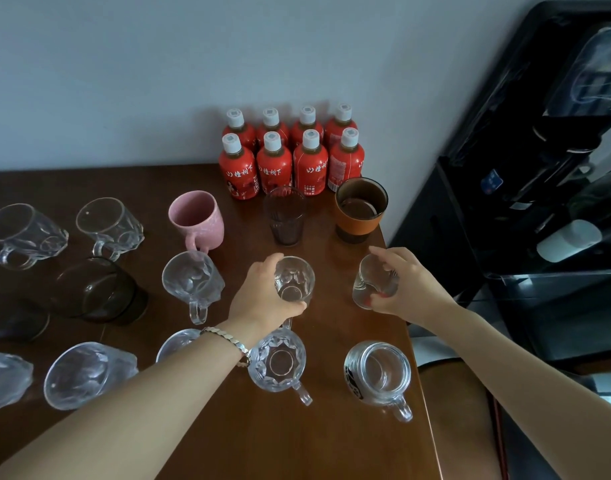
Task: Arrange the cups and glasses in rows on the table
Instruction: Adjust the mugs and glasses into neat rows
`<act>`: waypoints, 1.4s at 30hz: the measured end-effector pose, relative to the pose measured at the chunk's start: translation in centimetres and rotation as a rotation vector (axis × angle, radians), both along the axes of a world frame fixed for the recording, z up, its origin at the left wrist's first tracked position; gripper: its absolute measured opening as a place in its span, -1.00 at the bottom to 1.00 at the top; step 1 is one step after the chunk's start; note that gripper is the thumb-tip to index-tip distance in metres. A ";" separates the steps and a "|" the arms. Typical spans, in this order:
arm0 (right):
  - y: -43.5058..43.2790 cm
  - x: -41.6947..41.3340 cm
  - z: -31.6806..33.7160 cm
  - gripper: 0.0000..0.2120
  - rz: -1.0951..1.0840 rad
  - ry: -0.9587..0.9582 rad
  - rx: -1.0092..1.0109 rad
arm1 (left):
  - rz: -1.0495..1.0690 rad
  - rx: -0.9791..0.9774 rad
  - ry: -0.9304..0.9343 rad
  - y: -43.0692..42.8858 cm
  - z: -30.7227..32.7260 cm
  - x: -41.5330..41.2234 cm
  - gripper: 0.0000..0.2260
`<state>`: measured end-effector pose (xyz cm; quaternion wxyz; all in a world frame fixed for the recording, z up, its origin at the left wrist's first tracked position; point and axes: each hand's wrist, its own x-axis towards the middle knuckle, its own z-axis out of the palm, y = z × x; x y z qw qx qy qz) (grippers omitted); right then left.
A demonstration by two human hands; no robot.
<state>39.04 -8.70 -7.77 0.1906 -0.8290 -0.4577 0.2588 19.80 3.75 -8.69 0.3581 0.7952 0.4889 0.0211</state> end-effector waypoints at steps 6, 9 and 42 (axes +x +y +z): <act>1.4 -3.2 2.3 -0.30 0.101 -0.248 0.128 | 0.042 -0.029 -0.025 -0.2 0.0 0.1 -0.17; 3.5 -5.7 2.9 -0.35 0.164 -0.189 0.137 | 0.014 -0.067 -0.003 0.0 0.7 -0.4 -0.07; 7.7 -10.8 0.4 -0.14 0.115 -0.074 -0.235 | 0.167 0.078 0.205 4.4 0.6 -12.3 -0.24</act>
